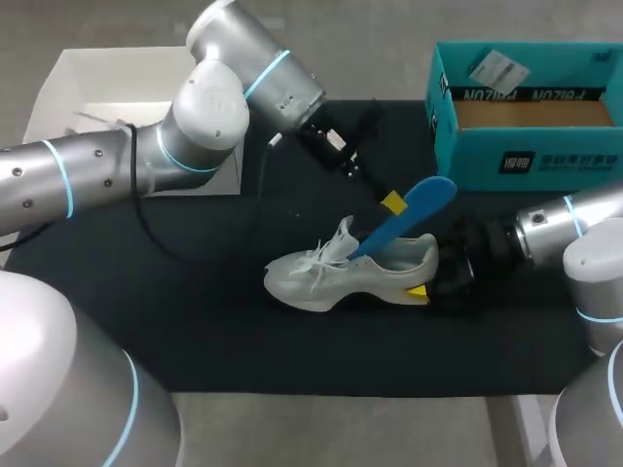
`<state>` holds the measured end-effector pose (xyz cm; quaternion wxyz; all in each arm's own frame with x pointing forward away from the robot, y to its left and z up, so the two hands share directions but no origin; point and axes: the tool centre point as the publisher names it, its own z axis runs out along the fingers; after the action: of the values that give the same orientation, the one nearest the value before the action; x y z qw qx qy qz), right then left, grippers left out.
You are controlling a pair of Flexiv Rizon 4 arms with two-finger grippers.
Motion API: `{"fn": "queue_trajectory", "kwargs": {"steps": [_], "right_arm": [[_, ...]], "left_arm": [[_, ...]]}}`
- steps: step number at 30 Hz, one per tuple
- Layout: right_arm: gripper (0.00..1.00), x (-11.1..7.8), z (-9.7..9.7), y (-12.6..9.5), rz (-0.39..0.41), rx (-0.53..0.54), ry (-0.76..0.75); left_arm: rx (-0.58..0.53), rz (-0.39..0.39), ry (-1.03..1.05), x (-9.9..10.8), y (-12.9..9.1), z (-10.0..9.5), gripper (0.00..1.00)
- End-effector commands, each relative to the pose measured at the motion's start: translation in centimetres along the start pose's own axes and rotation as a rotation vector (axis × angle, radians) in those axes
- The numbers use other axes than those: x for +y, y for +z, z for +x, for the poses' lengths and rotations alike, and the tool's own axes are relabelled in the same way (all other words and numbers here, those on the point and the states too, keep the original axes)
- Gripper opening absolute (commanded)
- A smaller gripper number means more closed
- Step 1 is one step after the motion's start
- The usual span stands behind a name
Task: Take the shoe out of the shoebox, open the shoe tongue, remove and reinsert the insole, then place the shoe into the shoebox
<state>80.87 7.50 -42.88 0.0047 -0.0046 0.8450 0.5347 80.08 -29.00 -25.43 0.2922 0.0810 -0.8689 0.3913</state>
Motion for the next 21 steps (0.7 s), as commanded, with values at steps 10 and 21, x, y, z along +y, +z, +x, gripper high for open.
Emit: {"fn": "queue_trajectory", "kwargs": {"steps": [10, 21], "right_arm": [[0.0, 0.0, 0.0, 0.2, 0.002, -0.002, 0.0], [0.0, 0.0, 0.0, 0.2, 0.002, -0.002, 0.0]], "left_arm": [[0.312, 0.232, 0.202, -8.4, -5.2, 7.0, 0.0], [0.448, 0.259, 0.293, -13.3, -6.5, 11.1, 0.0]]}}
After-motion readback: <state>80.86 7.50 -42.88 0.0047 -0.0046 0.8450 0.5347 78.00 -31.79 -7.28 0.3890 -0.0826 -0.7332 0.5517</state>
